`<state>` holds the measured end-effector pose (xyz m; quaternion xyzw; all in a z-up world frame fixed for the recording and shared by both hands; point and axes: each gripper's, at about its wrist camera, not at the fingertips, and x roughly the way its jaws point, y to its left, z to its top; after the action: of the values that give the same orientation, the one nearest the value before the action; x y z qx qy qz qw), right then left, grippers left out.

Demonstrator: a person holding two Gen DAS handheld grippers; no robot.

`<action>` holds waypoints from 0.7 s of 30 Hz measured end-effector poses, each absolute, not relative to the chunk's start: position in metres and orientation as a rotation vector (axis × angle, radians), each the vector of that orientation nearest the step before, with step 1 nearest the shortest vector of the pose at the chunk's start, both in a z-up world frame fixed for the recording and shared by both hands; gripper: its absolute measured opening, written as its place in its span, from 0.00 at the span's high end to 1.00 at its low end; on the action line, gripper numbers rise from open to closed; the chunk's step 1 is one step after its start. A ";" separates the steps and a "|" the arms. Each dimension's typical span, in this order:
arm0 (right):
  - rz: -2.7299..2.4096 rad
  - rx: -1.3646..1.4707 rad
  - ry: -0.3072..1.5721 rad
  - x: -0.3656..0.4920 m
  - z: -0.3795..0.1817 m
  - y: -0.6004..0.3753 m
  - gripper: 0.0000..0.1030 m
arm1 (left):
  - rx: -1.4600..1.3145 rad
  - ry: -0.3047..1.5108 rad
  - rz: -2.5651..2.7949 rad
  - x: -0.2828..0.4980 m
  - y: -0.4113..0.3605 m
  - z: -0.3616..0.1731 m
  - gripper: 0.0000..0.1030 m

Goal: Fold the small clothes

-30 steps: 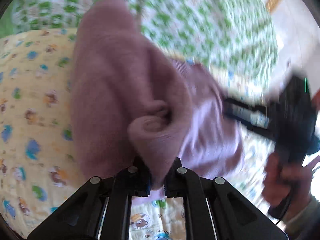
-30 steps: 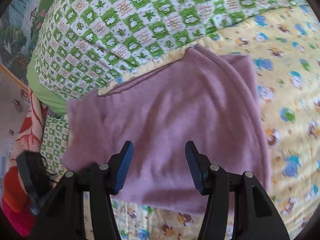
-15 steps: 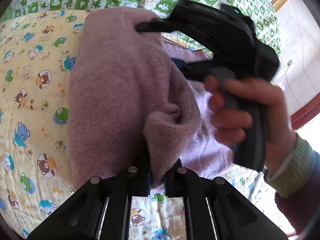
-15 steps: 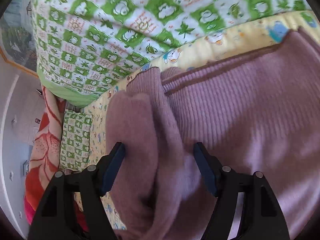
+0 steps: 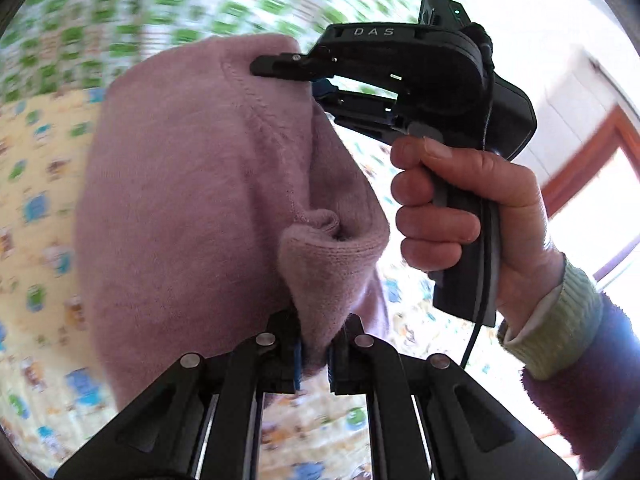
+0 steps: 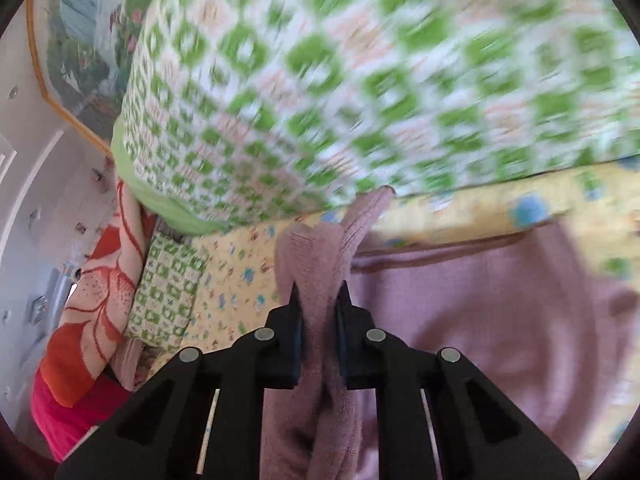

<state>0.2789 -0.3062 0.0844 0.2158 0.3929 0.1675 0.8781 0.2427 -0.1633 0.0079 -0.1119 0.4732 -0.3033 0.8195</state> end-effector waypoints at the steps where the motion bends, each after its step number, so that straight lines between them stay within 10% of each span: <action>1: 0.309 0.461 0.815 0.269 0.081 -0.326 0.86 | -0.225 1.015 -0.657 0.243 -0.172 0.004 0.93; 21: 0.080 0.382 0.910 0.257 0.023 -0.399 0.86 | -0.138 1.151 -0.656 0.281 -0.240 -0.044 0.90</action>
<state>0.2567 -0.3994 0.0229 0.1832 0.4367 0.0384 0.8799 0.2815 -0.2397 -0.0438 -0.0641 0.5340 -0.3044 0.7861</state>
